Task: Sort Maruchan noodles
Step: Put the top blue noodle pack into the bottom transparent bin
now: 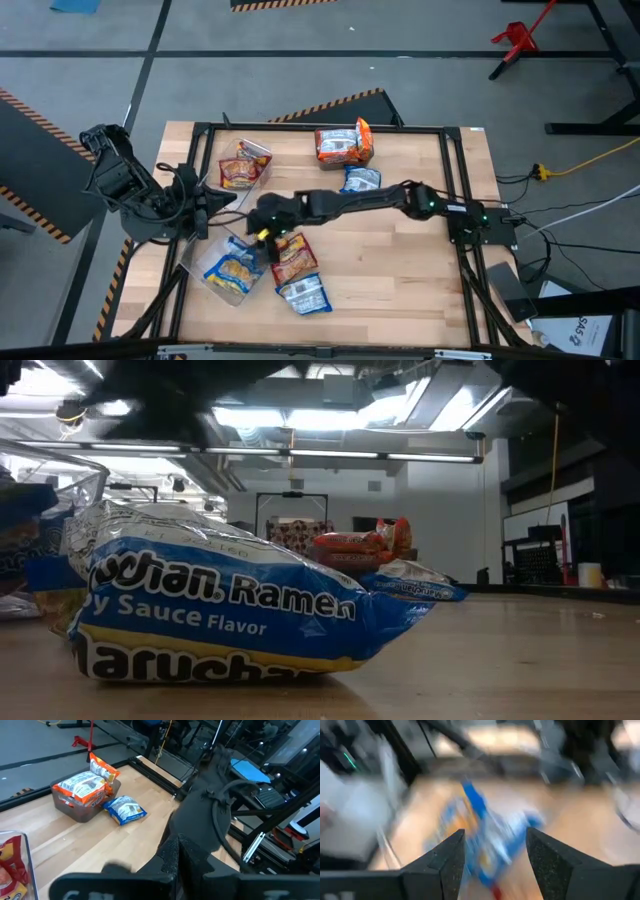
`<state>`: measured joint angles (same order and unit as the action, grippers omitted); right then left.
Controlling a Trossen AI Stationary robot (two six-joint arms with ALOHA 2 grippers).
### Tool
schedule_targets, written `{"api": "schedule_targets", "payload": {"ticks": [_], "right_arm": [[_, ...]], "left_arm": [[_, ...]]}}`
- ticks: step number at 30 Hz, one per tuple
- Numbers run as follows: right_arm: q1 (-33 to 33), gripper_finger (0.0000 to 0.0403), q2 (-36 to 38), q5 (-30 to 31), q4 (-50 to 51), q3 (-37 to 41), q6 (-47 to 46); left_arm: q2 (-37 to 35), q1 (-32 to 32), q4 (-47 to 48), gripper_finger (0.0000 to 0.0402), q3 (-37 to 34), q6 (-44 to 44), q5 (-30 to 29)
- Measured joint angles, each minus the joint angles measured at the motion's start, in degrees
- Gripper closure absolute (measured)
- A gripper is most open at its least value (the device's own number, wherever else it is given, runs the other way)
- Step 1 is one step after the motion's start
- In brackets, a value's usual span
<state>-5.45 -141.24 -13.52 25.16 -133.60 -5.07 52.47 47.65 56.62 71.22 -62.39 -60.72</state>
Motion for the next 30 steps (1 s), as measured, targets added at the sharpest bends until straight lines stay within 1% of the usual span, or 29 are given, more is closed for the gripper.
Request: {"api": "schedule_targets", "payload": {"ticks": [1,4,5,7,9,11,13,15,17,19,21,24,27,30], "right_arm": [[0.25,0.0208,1.25,2.04,5.06,0.03,1.94],[1.05,0.0209,5.46,11.13,19.86,0.09,7.56],[1.56,0.0209,6.78,14.28,24.83,0.02,8.71],[2.76,0.0209,8.75,18.51,34.66,-0.07,9.64],[4.27,0.021,10.27,20.46,44.64,0.25,9.44],[6.0,0.021,11.91,22.08,52.28,0.82,8.12],[8.01,0.021,14.62,22.64,57.26,2.72,6.53],[9.83,0.021,18.49,23.5,58.95,6.63,5.39],[11.41,0.021,23.65,25.57,58.84,13.19,3.82],[12.95,0.021,30.3,27.98,56.01,22.23,2.14],[14.38,0.021,37.34,29.87,50.65,32.84,-0.3],[15.8,0.021,46.58,28.04,38.13,49.99,-3.9],[15.59,0.021,51.78,25.72,24.18,64.01,-5.18],[14.69,0.021,52.77,25.6,13.87,73.53,-5.23]], "left_arm": [[0.0,-0.01,0.0,0.0401,0.0,0.0,0.04],[0.0,-0.01,0.0,0.0401,0.0,0.04,0.04],[0.0,0.01,0.0,0.0401,0.0,0.04,0.04],[0.0,0.01,-0.02,0.0401,0.0,0.04,0.06],[0.0,-0.01,-0.02,0.0401,0.0,0.04,0.1],[0.0,0.01,-0.02,0.0401,0.0,0.05,0.17],[0.0,0.0,-0.02,0.0401,0.0,0.24,0.17],[-0.02,-0.01,-0.04,0.0401,0.0,1.09,0.17],[-0.02,-0.01,-0.04,0.0401,0.0,1.5,0.18],[-0.02,-0.01,-0.04,0.0401,0.0,1.54,0.18],[-0.26,-0.01,-0.04,0.0401,0.0,2.51,0.2],[-1.35,-0.01,-0.04,0.0401,0.0,4.51,0.17],[-2.96,0.0,-0.04,0.0401,0.0,5.08,-0.47],[-4.18,-0.01,-0.04,0.0401,0.01,5.11,-2.33]]}}
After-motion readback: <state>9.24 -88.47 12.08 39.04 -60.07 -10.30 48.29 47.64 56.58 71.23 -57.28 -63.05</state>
